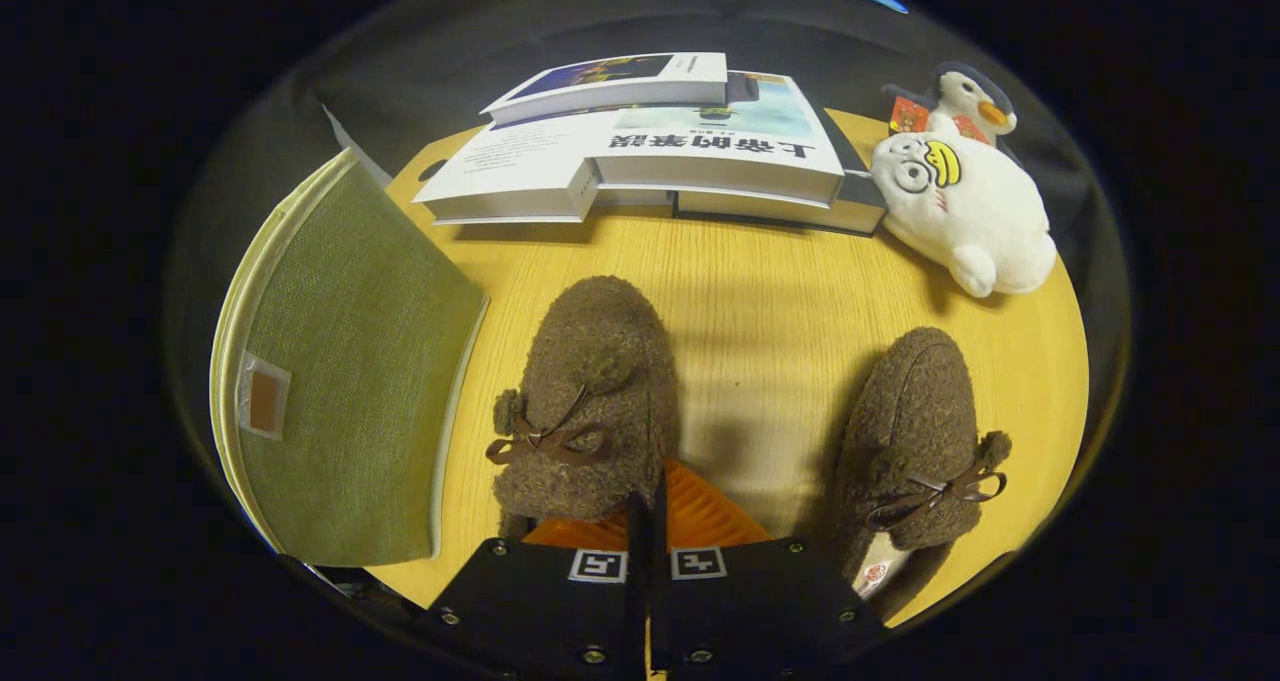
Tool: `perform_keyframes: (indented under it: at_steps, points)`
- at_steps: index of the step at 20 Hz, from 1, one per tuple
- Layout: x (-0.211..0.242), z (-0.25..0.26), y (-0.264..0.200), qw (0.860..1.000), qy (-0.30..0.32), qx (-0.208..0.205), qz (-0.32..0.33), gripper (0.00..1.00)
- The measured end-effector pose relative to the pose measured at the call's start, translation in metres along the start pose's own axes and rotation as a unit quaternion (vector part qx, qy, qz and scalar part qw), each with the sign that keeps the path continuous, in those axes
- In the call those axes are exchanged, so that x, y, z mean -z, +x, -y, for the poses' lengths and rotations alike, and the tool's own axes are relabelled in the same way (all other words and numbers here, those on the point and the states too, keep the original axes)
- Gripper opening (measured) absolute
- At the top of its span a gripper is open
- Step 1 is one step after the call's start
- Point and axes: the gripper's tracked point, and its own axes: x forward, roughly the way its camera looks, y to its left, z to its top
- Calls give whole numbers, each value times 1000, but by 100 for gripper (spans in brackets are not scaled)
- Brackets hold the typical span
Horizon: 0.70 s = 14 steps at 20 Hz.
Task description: Open the storage box then place both shoes into the box .Put the left shoe in first, then the right shoe, with the right side of both shoes facing outward in a uniform manner.
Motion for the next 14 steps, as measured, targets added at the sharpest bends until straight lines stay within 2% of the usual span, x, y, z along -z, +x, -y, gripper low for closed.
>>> perform_keyframes:
  at_steps: [7, 14]
  points:
    - [-12, -15, -66, 1000, 8, -22, -1, 2]
    - [-50, -51, -140, 998, 23, -53, 24, 2]
